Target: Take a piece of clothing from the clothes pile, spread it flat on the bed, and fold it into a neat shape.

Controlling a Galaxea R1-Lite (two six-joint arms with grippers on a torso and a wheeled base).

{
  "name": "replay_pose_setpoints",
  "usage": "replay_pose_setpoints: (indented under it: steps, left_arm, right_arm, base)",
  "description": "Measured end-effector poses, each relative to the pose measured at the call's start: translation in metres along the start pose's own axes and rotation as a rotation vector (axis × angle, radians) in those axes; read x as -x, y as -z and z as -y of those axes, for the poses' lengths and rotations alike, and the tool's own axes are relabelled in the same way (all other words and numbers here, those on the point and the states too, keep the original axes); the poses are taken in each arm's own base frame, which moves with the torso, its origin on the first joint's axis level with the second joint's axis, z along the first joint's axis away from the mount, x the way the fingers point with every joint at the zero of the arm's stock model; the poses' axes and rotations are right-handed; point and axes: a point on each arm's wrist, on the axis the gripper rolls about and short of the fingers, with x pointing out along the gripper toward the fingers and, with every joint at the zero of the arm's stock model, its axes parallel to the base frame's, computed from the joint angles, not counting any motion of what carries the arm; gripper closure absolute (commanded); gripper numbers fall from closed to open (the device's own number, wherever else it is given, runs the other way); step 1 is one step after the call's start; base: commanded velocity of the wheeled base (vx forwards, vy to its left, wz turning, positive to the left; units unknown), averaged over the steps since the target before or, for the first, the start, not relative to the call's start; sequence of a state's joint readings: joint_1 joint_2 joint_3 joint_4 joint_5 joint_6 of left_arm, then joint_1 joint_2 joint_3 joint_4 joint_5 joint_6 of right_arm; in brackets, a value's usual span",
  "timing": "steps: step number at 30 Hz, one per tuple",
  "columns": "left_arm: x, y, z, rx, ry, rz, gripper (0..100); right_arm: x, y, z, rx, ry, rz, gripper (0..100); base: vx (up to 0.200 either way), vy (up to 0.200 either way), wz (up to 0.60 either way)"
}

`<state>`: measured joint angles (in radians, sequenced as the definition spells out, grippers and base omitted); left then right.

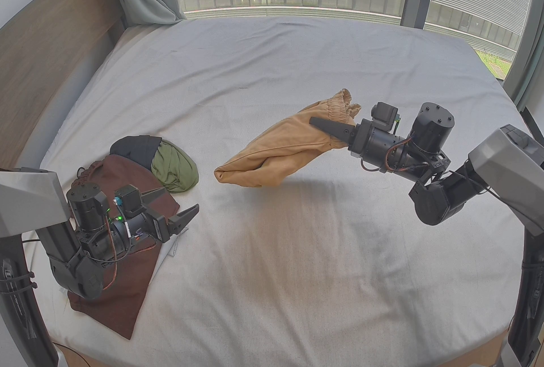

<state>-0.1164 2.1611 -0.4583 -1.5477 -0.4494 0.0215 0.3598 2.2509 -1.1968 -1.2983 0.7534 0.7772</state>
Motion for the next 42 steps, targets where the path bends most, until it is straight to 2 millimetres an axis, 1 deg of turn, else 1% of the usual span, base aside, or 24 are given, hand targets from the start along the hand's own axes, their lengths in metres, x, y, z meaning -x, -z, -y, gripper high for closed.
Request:
replay_pose_setpoints:
  steps: [3,9,13,18,23,31,42]
  left_arm:
    - [0.000,0.000,0.000,0.002,0.000,0.001,0]
    - [-0.001,-0.001,0.000,0.002,0.002,0.003,0]
    - [-0.001,-0.001,0.000,0.001,0.003,0.004,0]
    - [-0.001,-0.001,0.000,0.001,0.002,0.004,0]
    - [0.000,0.000,0.000,0.002,0.002,0.002,0]
    - [0.000,0.000,0.000,0.003,0.002,0.000,0]
    - [0.001,-0.004,0.001,0.009,0.004,0.011,0]
  right_arm:
    - [-0.003,0.007,0.011,-0.018,0.012,-0.008,100]
    - [-0.001,0.028,0.037,-0.056,0.050,-0.034,100]
    - [0.000,0.037,0.046,-0.076,0.067,-0.048,100]
    - [0.001,0.039,0.049,-0.078,0.071,-0.049,100]
    - [-0.004,0.030,0.049,-0.057,0.059,-0.032,100]
    - [-0.012,0.007,0.048,-0.020,0.039,0.004,100]
    - [-0.016,-0.023,0.050,0.051,0.015,0.072,100]
  base:
    - [0.000,0.000,0.00]
    - [0.000,0.000,0.00]
    - [0.000,0.000,0.00]
    - [0.000,0.000,0.00]
    - [0.000,0.000,0.00]
    - [0.000,0.000,0.00]
    - [0.000,0.000,0.00]
